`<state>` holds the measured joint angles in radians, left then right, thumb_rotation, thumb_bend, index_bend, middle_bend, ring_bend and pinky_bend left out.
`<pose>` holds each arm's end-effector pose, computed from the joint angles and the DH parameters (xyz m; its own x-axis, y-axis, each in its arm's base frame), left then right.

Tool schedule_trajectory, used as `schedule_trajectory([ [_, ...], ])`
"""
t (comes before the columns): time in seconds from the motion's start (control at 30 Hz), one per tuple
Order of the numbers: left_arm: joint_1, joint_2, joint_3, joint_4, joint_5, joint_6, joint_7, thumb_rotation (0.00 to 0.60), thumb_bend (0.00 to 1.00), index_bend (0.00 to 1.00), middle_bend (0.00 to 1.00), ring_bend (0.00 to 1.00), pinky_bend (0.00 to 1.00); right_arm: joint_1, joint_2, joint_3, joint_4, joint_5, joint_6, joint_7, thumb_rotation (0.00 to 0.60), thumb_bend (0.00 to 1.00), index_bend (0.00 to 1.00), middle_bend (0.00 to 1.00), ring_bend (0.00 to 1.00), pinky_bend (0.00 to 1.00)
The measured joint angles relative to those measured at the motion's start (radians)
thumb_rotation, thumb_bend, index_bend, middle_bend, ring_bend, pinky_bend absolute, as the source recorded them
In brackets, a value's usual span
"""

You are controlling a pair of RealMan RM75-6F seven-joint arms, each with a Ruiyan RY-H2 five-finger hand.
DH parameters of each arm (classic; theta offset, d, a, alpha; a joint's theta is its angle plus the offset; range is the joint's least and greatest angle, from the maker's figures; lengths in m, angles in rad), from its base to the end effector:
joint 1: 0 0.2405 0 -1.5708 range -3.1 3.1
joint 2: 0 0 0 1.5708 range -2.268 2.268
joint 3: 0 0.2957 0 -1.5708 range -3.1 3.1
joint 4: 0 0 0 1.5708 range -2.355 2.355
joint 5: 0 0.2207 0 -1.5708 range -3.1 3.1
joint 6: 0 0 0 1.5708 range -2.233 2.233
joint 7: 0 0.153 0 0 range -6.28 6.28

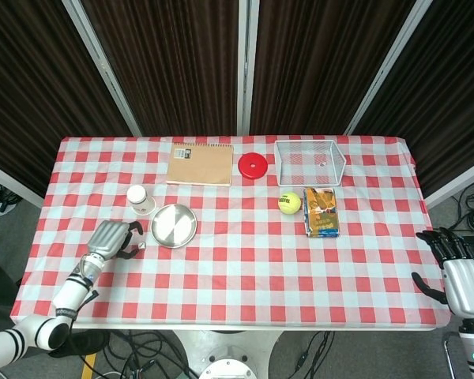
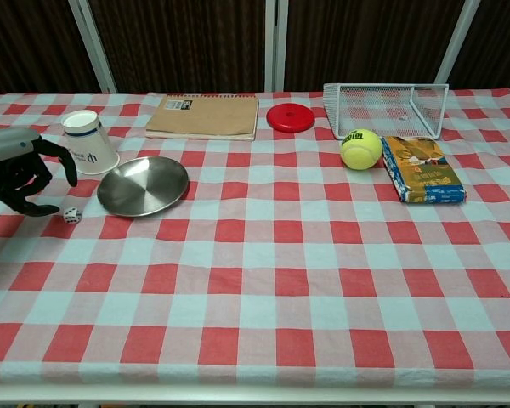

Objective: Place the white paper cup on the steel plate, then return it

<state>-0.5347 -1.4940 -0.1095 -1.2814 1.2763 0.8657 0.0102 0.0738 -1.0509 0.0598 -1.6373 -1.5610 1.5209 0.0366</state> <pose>-0.3055 0.3474 -0.0094 0.3677 0.4030 0.8381 0.9295 -0.1868 -0.3180 -0.3400 -0.1917 0.1911 0.4026 0.0398 0.9145 -0.9125 -0.0620 0.4044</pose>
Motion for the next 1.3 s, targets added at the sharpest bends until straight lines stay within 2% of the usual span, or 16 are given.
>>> schedule_trajectory([
  [0.23,-0.001,-0.036,0.014,0.036,-0.020,-0.026,-0.029,0.600,0.35,0.46,0.82,0.84,0.91,0.002,0.001,-0.003,0.002,0.002,-0.009,0.006,0.600,0.15,0.21,0.20,0.09,0.18],
  [0.63,-0.017,-0.070,0.012,0.082,-0.038,-0.044,-0.051,0.600,0.35,0.46,0.83,0.84,0.91,0.000,0.003,-0.007,-0.002,0.007,-0.014,0.004,0.600,0.15,0.21,0.20,0.09,0.18],
  [0.77,-0.018,-0.084,0.011,0.098,-0.043,-0.040,-0.046,0.600,0.35,0.51,0.83,0.85,0.91,-0.001,0.005,-0.007,-0.004,0.011,-0.017,0.005,0.600,0.15,0.21,0.20,0.09,0.18],
  [0.93,-0.018,-0.102,0.010,0.118,-0.037,-0.017,-0.046,0.600,0.35,0.58,0.84,0.86,0.91,-0.003,0.006,-0.007,-0.004,0.012,-0.013,0.006,0.600,0.15,0.21,0.20,0.09,0.18],
  [1.1,-0.017,-0.104,0.006,0.122,-0.028,0.002,-0.051,0.600,0.37,0.59,0.85,0.86,0.91,-0.008,0.004,-0.008,0.001,0.011,-0.007,0.014,0.600,0.15,0.21,0.20,0.09,0.18],
  [1.3,-0.013,-0.079,-0.007,0.071,-0.007,0.059,-0.051,0.600,0.37,0.59,0.85,0.86,0.91,-0.014,0.005,-0.010,0.008,0.009,0.001,0.022,0.600,0.15,0.21,0.20,0.09,0.18],
])
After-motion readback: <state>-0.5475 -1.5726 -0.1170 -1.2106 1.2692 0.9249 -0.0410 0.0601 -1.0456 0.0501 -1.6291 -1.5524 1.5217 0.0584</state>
